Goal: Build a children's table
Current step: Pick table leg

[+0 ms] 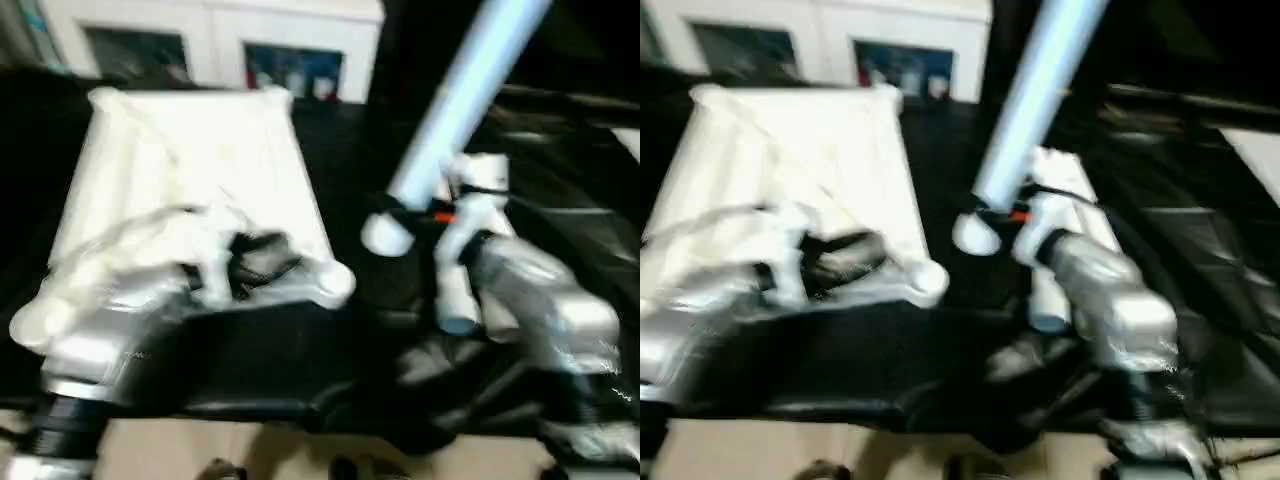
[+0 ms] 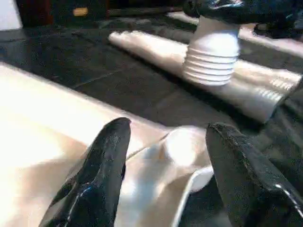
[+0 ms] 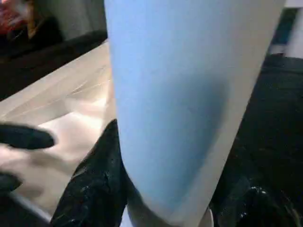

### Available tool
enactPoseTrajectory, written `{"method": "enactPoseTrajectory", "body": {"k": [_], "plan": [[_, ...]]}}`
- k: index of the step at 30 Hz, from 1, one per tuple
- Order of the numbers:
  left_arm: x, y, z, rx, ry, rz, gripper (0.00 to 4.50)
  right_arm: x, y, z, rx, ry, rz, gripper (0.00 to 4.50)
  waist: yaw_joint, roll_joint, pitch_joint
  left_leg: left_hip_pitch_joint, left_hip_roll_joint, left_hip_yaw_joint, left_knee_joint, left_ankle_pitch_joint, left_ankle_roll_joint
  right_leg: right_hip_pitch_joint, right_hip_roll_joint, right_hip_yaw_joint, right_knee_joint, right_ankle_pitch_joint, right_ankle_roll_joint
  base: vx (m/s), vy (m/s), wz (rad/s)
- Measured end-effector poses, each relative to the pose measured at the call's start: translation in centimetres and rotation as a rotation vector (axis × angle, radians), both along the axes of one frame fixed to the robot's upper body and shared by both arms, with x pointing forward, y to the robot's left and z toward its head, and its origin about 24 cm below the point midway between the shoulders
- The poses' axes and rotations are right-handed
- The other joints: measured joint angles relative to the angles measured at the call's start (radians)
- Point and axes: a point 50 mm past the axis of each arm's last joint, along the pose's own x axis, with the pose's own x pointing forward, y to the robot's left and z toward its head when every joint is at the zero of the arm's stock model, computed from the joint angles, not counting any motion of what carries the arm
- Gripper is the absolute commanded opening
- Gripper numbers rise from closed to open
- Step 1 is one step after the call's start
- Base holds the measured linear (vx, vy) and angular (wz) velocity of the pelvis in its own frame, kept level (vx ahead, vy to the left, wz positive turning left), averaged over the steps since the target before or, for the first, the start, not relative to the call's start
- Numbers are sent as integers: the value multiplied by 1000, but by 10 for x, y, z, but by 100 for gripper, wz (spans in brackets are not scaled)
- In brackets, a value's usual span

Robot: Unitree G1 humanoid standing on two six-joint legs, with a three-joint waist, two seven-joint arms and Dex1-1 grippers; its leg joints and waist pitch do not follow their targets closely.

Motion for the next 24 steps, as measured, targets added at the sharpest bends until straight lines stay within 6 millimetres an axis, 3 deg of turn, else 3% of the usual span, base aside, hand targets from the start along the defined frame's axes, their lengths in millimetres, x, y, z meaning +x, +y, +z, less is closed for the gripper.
{"method": "enactPoseTrajectory", "body": {"k": [1, 4, 5, 9, 17, 24], "plan": [[1, 2, 0, 11, 5, -6, 286, 1, 1, 2, -9, -6, 21, 187, 4, 9, 3, -1, 0, 0, 0, 0, 0, -1, 0, 0, -1, 0, -1, 0, 0, 0], [4, 7, -3, 69, -8, 6, 286, 2, -3, 6, -54, -46, 37, 187, 18, 19, 4, -1, 0, 4, 0, 2, 3, 4, -1, 4, -4, 3, -4, 0, 0, 0], [8, 3, -5, 100, -17, -1, 286, 2, -6, 6, -66, -49, 26, 187, 27, 26, 5, -1, 0, 4, 0, 1, 4, 8, -1, 4, -7, 3, -3, 0, 0, 0], [6, -14, -14, 106, 11, -103, 286, -5, -10, 2, -69, -50, 5, 187, 30, 44, 2, -1, -1, 7, -1, -2, 9, 10, -2, 7, -11, 3, -4, 0, 0, 0], [1, -9, -18, 216, -14, -203, 286, -7, -17, -5, -88, -19, -37, 187, 5, 46, 2, 4, 0, 6, -1, 0, 6, 11, -1, 7, -6, 3, -4, 0, 0, 0], [9, -2, -34, 289, 36, -200, 286, -7, -14, -4, -96, -25, -13, 187, 7, 46, 1, 3, 0, 6, -1, 3, 6, 11, -1, 7, -5, 5, -5, 0, 0, 0]]}}
